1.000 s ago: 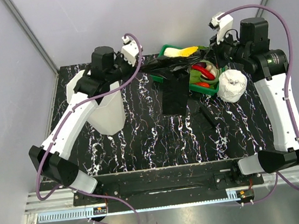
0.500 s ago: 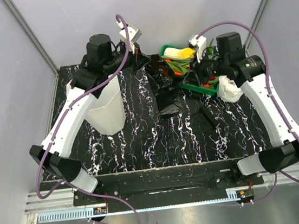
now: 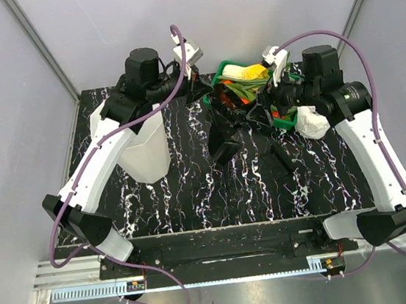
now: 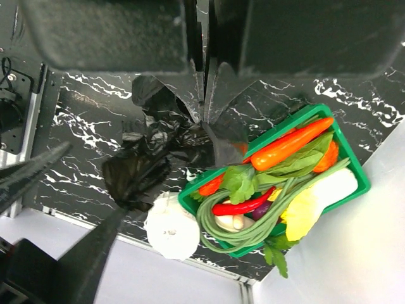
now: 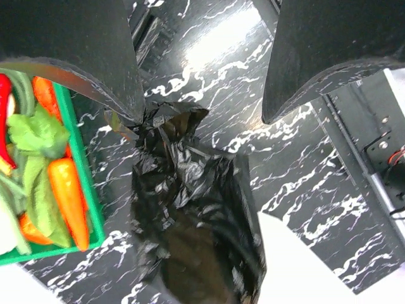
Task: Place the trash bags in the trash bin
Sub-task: Unfold the trash bag at the center of the board.
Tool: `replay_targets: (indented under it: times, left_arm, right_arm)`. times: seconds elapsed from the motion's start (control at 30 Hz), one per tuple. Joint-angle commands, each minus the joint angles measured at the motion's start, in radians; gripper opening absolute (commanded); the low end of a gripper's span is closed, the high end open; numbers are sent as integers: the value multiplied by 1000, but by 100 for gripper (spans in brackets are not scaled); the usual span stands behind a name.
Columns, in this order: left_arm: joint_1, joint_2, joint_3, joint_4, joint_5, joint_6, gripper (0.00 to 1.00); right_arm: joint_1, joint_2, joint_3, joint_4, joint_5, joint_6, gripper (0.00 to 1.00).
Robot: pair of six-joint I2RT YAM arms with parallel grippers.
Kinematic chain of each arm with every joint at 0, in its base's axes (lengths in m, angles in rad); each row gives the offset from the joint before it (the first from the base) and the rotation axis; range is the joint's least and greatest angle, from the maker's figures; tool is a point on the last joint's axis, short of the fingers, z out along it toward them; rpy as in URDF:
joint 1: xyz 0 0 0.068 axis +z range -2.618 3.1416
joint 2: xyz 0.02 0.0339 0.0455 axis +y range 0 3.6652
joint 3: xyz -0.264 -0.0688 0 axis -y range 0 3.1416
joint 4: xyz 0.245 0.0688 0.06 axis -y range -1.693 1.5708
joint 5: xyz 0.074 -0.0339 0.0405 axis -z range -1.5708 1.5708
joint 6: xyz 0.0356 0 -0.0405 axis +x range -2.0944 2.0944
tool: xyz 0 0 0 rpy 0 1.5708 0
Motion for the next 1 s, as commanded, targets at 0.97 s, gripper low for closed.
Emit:
replay_targets:
  times: [0.97]
  left_arm:
    - [-48,11,52,17,95,-49,0]
  right_arm:
    - [96,75,-73,263,139,31,77]
